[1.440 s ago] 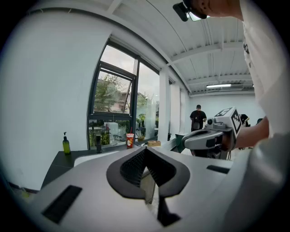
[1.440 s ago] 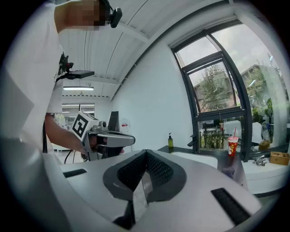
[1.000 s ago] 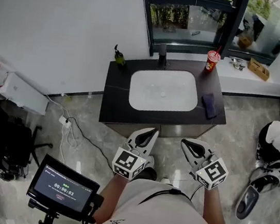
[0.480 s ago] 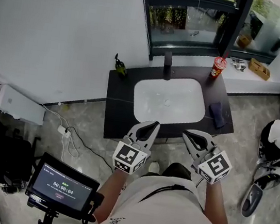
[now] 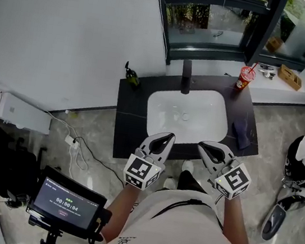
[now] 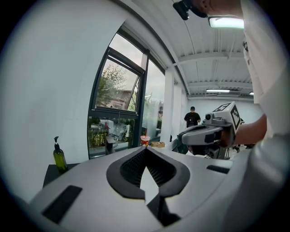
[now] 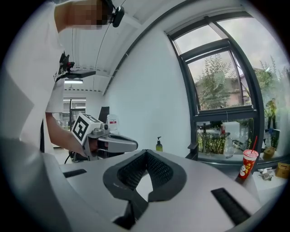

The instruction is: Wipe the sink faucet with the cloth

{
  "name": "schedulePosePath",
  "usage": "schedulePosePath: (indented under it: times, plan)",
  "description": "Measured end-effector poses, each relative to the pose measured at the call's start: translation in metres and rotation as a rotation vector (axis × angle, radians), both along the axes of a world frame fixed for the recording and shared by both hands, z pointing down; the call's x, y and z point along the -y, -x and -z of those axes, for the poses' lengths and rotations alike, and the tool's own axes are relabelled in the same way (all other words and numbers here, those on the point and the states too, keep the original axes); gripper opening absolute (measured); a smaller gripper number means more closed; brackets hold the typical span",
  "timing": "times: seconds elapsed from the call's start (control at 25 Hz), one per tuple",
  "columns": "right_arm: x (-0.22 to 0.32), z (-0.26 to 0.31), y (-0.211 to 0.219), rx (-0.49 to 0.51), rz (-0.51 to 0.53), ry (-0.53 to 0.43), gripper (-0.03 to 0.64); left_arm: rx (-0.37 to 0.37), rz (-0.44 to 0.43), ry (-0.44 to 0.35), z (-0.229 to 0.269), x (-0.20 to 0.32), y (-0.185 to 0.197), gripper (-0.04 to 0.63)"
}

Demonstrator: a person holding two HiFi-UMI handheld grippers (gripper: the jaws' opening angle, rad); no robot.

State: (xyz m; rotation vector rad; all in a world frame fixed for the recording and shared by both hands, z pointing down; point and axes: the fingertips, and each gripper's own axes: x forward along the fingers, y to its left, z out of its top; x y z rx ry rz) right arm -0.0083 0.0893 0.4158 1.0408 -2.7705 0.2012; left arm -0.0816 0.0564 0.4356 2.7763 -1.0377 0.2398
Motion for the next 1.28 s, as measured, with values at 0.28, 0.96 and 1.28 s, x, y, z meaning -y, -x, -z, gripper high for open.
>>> schedulePosePath:
  times: [0.28, 0.96, 1.28]
  plan:
    - [0.061, 0.011, -0.021, 0.036, 0.066, -0.028, 0.003, 0.040, 0.058, -0.050, 0.020, 0.066, -0.020, -0.005]
    - [0.129, -0.025, -0.046, 0.070, 0.080, 0.063, 0.003, 0.061, 0.044, 0.046, -0.023, 0.117, -0.066, -0.005]
    - [0.138, -0.084, -0.123, -0.020, -0.242, 0.124, 0.003, 0.122, -0.181, 0.099, -0.073, 0.121, -0.123, -0.005]
